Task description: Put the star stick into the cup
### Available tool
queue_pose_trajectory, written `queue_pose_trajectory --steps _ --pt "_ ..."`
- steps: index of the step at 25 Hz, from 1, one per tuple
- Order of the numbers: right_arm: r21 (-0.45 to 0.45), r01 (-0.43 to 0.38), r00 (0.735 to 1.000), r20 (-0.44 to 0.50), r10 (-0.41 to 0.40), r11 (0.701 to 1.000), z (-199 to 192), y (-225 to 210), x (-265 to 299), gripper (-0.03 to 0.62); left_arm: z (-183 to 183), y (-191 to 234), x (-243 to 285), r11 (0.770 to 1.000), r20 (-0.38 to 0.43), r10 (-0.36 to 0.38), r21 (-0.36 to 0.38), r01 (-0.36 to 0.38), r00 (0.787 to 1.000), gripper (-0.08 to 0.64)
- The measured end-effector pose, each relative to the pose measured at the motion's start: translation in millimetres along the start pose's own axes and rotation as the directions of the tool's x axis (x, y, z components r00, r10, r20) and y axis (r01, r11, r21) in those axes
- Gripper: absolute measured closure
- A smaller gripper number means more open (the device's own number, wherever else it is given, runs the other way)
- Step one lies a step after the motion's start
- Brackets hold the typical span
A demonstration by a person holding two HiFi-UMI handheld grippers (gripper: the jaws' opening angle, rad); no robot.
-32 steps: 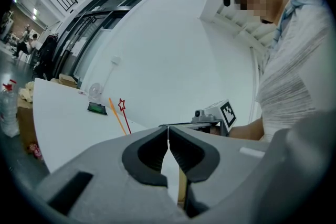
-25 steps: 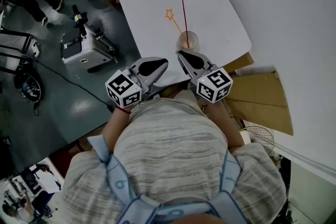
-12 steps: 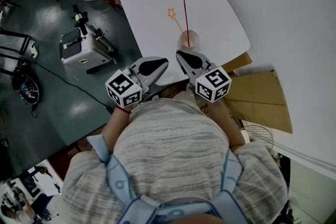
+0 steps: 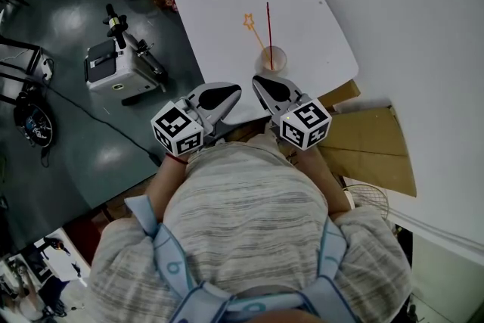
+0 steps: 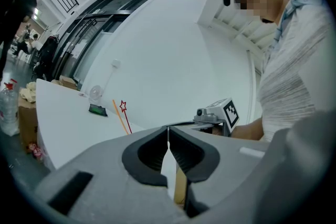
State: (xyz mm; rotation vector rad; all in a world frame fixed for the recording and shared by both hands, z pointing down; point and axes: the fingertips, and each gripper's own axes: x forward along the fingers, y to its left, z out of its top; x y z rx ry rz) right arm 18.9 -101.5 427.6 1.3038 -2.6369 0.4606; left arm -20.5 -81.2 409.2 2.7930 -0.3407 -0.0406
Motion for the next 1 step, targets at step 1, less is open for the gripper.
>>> queue_pose_trajectory --steps 1 --pt "0.000 -0.001 1.000 0.000 0.001 1.000 0.2 1.0 -0.1 0.584 0.4 -0.4 -0.6 1.000 0.001 0.000 -0.001 0.000 1.000 0.540"
